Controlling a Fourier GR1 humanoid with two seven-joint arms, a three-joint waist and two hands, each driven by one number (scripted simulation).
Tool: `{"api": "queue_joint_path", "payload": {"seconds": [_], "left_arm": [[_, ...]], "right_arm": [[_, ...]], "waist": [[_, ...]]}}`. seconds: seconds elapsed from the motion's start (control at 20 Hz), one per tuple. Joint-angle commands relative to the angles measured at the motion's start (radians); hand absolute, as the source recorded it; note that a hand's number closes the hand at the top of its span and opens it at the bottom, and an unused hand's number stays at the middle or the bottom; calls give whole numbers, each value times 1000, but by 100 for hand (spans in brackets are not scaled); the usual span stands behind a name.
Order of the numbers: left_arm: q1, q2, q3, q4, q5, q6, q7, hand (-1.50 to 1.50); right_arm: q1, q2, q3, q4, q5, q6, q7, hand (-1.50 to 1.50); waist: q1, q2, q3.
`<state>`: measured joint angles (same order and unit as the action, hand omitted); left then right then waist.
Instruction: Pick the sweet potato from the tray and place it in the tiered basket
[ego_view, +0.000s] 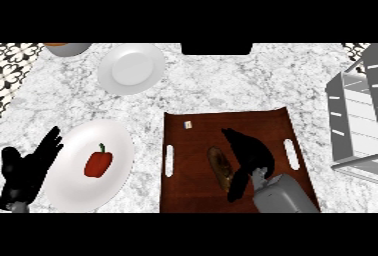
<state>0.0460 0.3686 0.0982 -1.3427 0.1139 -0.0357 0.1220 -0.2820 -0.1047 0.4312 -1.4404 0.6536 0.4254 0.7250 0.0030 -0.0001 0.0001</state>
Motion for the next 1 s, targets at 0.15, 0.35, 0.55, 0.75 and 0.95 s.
{"api": "queue_joint_path", "payload": {"seconds": [0.15, 0.35, 0.55, 0.75, 0.95], "left_arm": [[37, -11, 37, -124, 5, -31, 92, 0], [-74, -40, 43, 65, -56, -13, 4, 0], [3, -55, 69, 2, -59, -45, -5, 0], [82, -59, 48, -114, -58, -42, 24, 0], [-8, -21, 87, -58, -39, -77, 56, 0]], "right_arm": [[-17, 47, -45, 97, 55, -20, -75, -150], [-7, 77, -35, 259, 112, -115, -185, -150], [-15, 88, -74, 209, 110, -34, -146, -150], [30, 59, 42, 235, 151, -72, -269, 150], [34, 83, 17, 225, 155, -170, -325, 150]], "waist": [[2, -1, 0], [-1, 1, 0], [0, 0, 0], [6, -1, 0], [0, 0, 0]]}}
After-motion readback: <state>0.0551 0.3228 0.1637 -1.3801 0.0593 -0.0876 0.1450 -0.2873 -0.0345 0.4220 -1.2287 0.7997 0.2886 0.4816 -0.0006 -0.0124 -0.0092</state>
